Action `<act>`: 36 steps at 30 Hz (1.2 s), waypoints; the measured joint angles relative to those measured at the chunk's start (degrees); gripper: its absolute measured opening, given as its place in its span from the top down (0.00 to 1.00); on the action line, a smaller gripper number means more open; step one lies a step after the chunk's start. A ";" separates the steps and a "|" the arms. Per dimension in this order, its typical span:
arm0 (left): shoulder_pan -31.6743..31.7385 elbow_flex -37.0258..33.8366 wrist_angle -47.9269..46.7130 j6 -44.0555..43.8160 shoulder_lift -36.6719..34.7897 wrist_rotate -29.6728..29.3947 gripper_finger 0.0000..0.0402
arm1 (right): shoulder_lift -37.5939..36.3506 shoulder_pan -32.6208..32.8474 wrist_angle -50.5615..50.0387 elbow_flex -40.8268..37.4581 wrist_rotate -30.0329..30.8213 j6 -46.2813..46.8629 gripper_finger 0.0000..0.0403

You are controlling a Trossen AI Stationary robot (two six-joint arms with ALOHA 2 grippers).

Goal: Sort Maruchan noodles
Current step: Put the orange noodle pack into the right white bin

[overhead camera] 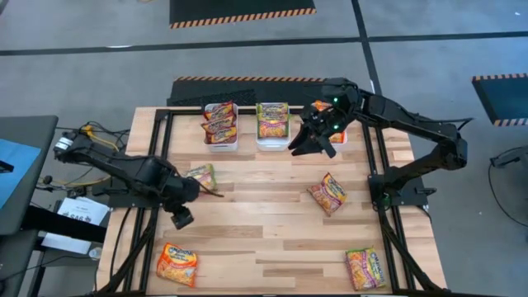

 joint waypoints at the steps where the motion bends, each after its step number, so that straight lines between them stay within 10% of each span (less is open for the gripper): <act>1: -0.74 0.00 -0.05 0.16 0.00 0.20 0.57 | 0.13 0.56 -0.12 0.00 1.09 0.03 0.55; 17: -11.93 -5.33 8.86 1.71 0.09 -0.40 0.57 | 3.77 12.60 5.60 0.17 13.00 11.35 0.55; 36: -12.73 -22.44 33.81 1.07 0.11 7.53 0.57 | 11.02 21.05 10.88 0.09 13.60 15.65 0.55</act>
